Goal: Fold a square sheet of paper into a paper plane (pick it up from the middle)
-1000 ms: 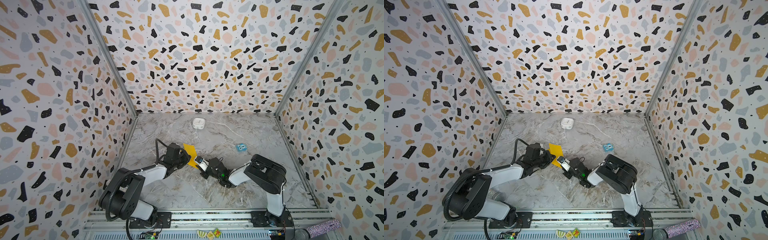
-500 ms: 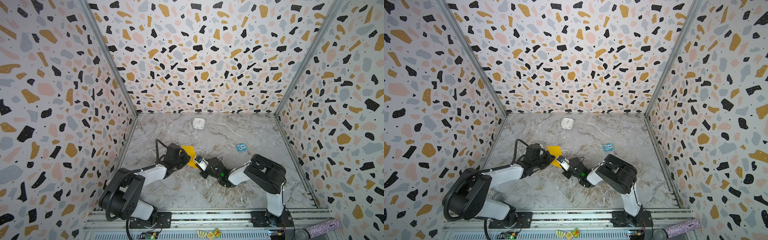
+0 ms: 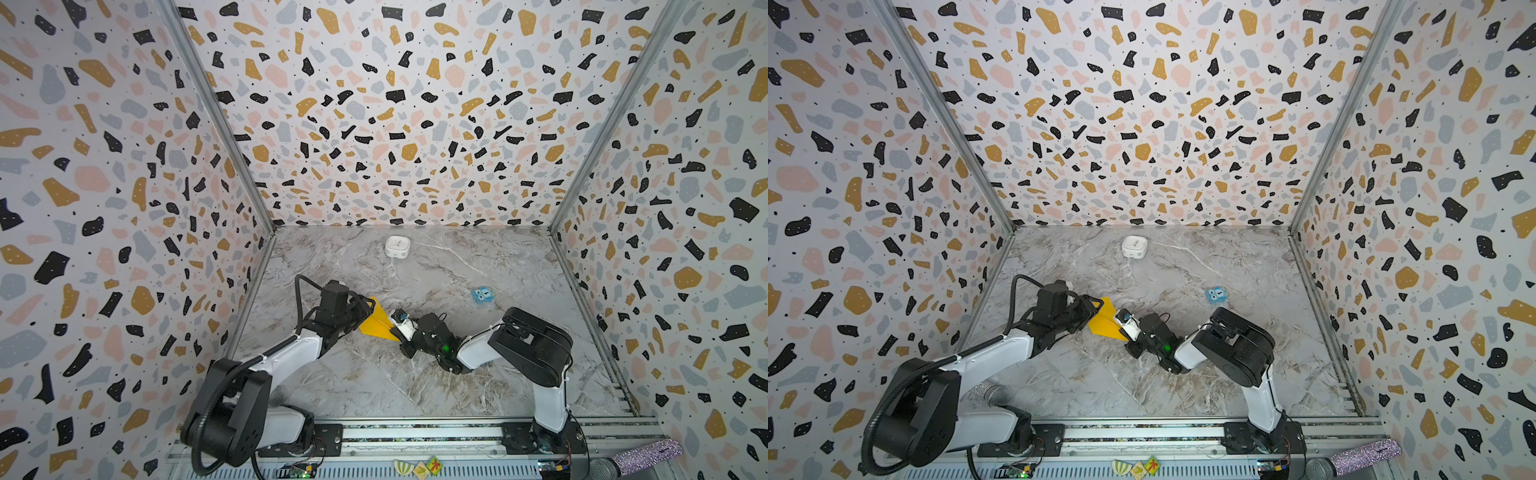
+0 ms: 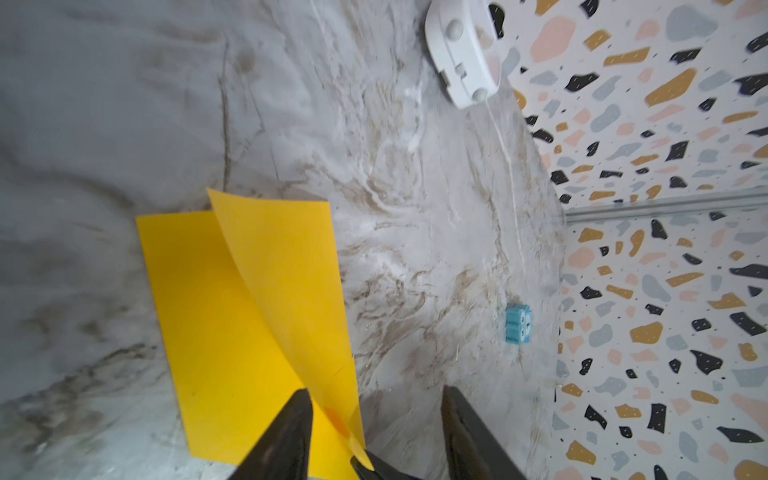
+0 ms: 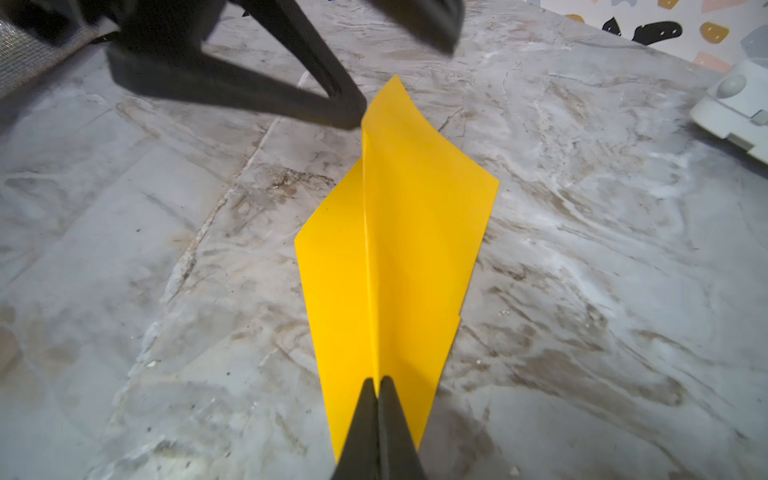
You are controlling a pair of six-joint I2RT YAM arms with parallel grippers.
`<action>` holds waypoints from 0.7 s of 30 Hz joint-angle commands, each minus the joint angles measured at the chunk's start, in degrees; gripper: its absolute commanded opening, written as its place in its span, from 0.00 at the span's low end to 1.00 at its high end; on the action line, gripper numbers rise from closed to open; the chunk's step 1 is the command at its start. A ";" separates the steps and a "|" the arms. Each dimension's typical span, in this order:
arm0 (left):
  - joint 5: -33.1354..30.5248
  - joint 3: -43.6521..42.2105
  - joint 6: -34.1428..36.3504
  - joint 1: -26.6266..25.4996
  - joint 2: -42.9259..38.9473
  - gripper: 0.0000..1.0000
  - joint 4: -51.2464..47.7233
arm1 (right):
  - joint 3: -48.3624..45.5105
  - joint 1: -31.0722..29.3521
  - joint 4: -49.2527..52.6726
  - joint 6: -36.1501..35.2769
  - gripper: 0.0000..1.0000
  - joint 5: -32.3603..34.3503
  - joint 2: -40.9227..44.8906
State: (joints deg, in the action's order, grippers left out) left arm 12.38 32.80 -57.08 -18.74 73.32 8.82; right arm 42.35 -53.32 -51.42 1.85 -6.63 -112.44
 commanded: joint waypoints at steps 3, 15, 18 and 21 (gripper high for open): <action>-2.36 -4.08 2.87 0.21 -6.55 0.57 0.00 | -0.60 1.57 0.00 7.36 0.03 -6.75 0.07; 3.41 -14.26 1.37 -2.06 -5.97 0.47 12.65 | -0.66 4.78 -1.61 18.15 0.02 -15.49 -1.00; 3.61 -14.06 1.27 -3.70 -4.41 0.46 14.59 | -2.00 5.32 -1.73 19.55 0.02 -15.77 0.67; 3.59 -13.65 0.88 -5.82 -3.16 0.45 16.61 | -4.06 5.95 -0.82 19.74 0.02 -14.93 3.38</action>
State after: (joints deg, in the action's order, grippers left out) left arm 14.96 18.63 -55.92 -23.03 69.43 19.64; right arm 40.18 -47.92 -52.66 19.68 -20.86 -112.81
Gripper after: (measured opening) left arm 0.451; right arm 0.047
